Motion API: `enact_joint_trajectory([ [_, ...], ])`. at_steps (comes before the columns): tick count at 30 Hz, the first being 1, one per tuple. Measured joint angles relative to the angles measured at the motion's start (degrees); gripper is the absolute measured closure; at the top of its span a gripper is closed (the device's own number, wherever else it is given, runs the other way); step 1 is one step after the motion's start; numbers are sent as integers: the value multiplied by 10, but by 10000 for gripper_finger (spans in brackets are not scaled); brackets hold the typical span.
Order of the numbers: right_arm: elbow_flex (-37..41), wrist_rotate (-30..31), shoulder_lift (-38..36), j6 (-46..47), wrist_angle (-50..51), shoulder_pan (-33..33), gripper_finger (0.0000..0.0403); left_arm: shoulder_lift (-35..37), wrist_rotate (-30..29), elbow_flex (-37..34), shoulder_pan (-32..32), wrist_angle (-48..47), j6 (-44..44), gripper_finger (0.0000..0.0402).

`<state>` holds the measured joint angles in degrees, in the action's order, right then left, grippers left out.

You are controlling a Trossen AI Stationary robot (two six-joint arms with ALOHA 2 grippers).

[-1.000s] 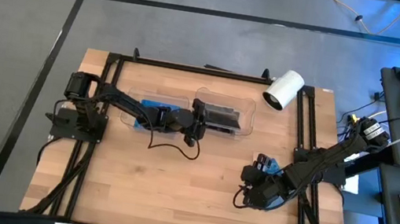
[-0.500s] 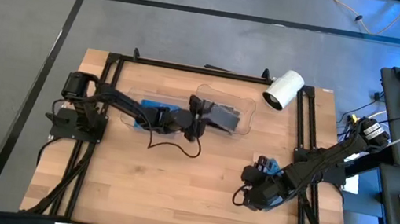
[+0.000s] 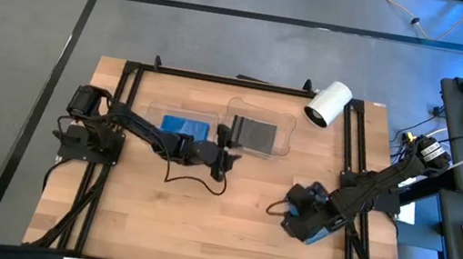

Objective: Pick & place jewel cases by type
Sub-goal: Put the blue CD case into the left transparent bin

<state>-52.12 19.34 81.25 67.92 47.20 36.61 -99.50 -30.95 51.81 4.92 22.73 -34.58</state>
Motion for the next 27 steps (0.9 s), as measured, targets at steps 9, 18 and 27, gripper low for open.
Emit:
enact_joint_trajectory([
  [9,0,-131,0,100,131,0,119,0,249,0,54,-17,167,243],
  [18,85,-145,0,109,-20,0,119,0,291,0,97,-22,205,242],
  [27,175,-122,-2,81,-234,-1,119,0,290,0,111,-50,215,240],
])
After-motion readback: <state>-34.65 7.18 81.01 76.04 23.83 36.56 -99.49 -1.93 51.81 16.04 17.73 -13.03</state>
